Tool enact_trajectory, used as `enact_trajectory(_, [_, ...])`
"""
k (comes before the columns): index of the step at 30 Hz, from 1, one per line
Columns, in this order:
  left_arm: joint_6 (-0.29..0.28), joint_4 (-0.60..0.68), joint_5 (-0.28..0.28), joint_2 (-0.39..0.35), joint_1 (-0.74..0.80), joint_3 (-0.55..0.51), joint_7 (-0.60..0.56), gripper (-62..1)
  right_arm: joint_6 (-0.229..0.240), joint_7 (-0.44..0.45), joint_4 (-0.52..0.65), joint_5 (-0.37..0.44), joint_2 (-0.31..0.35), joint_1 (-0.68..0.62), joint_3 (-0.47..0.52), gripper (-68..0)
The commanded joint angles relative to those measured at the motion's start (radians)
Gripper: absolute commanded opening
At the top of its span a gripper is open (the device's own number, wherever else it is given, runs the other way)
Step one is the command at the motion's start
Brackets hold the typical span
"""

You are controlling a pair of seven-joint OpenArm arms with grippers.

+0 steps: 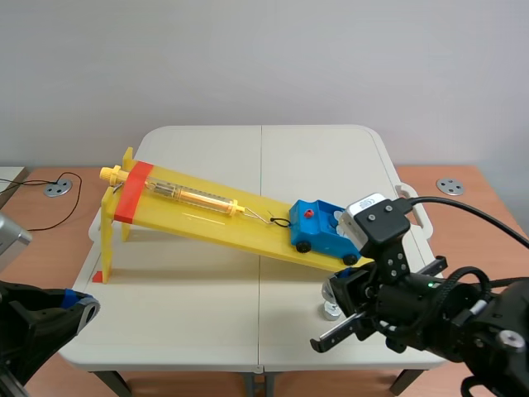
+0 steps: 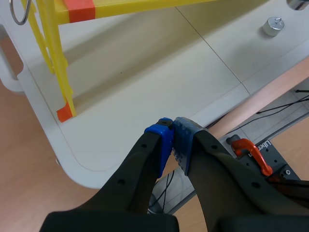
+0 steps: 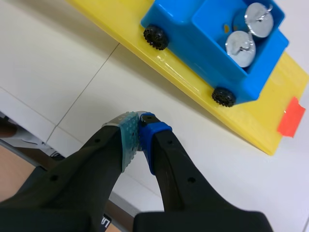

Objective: Place the four metal weights on the blue cart on the ramp.

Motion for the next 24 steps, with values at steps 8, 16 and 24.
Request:
enact_trajectory(8, [-0.025,0.073,-0.074,0.019,-0.004,-0.019,-0.082,-57.8,0.095,-0.008,0.236,0.299,0.022,-0.082,0.229,-66.9])
enact_trajectory(16, [-0.025,0.073,-0.074,0.019,-0.004,-0.019,-0.082,-57.8,0.197,-0.122,0.299,0.579,0.021,-0.146,0.449,-66.9])
enact_trajectory(24, [-0.025,0.073,-0.074,0.019,-0.004,-0.019,-0.082,-57.8,0.202,-0.147,0.297,0.698,-0.011,-0.119,0.565,-66.9])
